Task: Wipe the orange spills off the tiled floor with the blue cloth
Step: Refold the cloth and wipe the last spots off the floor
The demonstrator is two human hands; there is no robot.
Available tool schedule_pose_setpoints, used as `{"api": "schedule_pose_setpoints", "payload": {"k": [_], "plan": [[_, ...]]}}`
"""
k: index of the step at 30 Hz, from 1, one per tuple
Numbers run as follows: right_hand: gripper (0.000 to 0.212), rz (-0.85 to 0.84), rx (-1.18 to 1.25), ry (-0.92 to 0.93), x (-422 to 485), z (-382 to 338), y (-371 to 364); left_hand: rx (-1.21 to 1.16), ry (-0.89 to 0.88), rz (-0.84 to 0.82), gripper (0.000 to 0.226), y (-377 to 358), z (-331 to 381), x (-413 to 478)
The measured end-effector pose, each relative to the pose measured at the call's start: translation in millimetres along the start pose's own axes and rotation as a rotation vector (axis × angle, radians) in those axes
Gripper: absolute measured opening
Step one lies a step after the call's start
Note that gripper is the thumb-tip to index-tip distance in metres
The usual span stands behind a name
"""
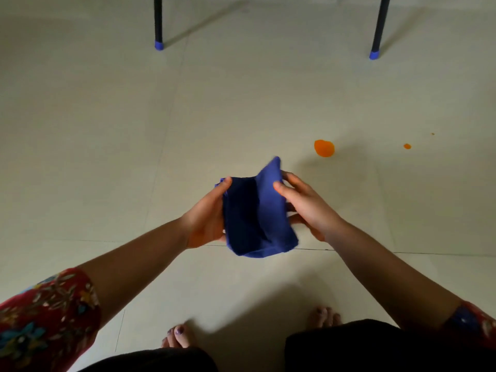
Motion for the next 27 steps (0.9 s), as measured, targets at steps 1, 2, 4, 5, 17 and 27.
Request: {"api": "schedule_pose_setpoints", "payload": {"k": [1, 2, 4, 5, 17, 27], "plan": [[0.027, -0.081, 0.047, -0.024, -6.8, -4.7, -8.3, -0.088, 0.005, -0.053, 0.073, -8.4, -1.1, 2.8], [0.031, -0.100, 0.077, -0.025, -11.4, -8.0, -10.1, -0.199, 0.011, -0.079, 0.081, -15.3, -0.6, 4.9], [0.035, 0.043, 0.087, 0.039, -14.5, -12.8, 3.6, -0.340, -0.018, -0.055, 0.085, -21.1, 3.2, 8.3], [0.032, 0.168, 0.074, 0.075, -13.0, -12.7, 16.4, -0.344, -0.045, -0.013, 0.080, -20.2, 5.8, 11.4], [0.020, 0.190, 0.028, -0.218, -4.7, 63.7, 48.0, -0.183, -0.205, 0.466, 0.039, 14.4, -8.4, 23.6], [0.031, 0.793, -1.078, -0.005, -12.3, 81.5, 83.1, 0.978, -0.242, 0.430, 0.025, 32.2, -18.4, 33.4]]}}
Point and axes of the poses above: each hand's wrist, its own x-axis towards the middle knuckle, its own y-axis out of the back of the hand, z = x × y, the point moved 6 cm from there along x, towards the middle knuckle, and after that the axes turned 9 degrees about -y, right-handed, at the moved point
